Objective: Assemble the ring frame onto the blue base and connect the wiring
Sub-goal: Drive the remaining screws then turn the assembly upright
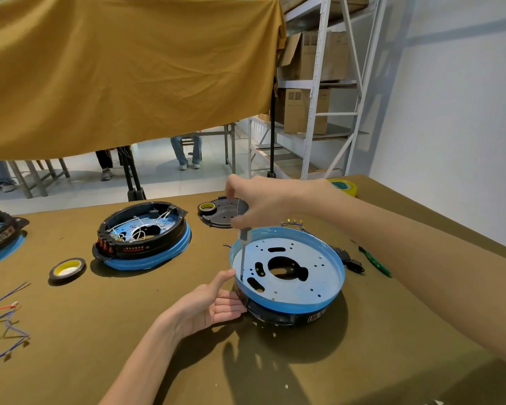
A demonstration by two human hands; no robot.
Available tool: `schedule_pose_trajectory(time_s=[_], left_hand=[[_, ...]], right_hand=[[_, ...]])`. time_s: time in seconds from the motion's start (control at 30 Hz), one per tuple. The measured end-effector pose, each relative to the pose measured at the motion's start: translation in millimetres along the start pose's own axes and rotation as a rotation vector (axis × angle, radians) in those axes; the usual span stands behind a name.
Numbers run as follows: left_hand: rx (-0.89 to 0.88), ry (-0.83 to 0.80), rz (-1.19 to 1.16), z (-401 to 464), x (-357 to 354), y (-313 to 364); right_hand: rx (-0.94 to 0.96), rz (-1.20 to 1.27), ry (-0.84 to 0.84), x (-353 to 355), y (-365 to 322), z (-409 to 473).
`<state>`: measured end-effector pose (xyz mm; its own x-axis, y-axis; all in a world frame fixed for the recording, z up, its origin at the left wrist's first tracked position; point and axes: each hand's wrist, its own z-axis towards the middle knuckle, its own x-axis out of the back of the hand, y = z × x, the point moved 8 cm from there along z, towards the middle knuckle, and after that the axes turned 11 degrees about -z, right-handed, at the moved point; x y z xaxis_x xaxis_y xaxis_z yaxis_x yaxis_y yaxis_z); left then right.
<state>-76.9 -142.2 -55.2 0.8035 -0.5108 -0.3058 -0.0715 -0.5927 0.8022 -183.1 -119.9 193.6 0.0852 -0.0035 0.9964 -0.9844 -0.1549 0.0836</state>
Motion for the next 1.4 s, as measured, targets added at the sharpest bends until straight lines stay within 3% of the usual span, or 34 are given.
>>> schedule_pose_trajectory(time_s=[0.07, 0.2, 0.33, 0.47, 0.6, 0.7, 0.87, 1.0, 1.1, 1.27, 1.4], left_hand=[[0.001, -0.002, -0.009, -1, 0, 0], [0.005, -0.001, -0.028, -3, 0, 0], [0.011, -0.011, -0.049, -7, -2, 1], [0.014, -0.008, -0.055, -9, -2, 1], [0.007, -0.008, -0.054, -9, -2, 1], [0.001, -0.011, -0.050, -10, -3, 0], [0.005, -0.016, -0.039, -9, -3, 1], [0.012, -0.024, -0.032, -9, -3, 1], [0.010, -0.018, -0.046, -9, -2, 1], [-0.005, 0.002, -0.012, -8, -3, 0], [-0.004, 0.011, -0.008, -7, -3, 0]], right_hand=[[-0.001, 0.084, -0.040, -1, 1, -3], [-0.033, -0.108, 0.110, 4, 0, -4], [-0.030, 0.119, -0.027, 3, 2, -10], [-0.058, -0.080, 0.085, 5, 0, -8], [-0.044, 0.113, -0.031, -1, 0, -12], [-0.056, -0.020, 0.068, 3, -3, -10], [-0.036, 0.118, -0.055, 2, -7, -12], [-0.047, -0.089, 0.059, 7, -8, -11], [-0.015, 0.085, -0.060, 5, -9, -12], [-0.021, -0.053, 0.040, 6, -13, -9], [0.003, 0.061, -0.053, 5, -15, -12]])
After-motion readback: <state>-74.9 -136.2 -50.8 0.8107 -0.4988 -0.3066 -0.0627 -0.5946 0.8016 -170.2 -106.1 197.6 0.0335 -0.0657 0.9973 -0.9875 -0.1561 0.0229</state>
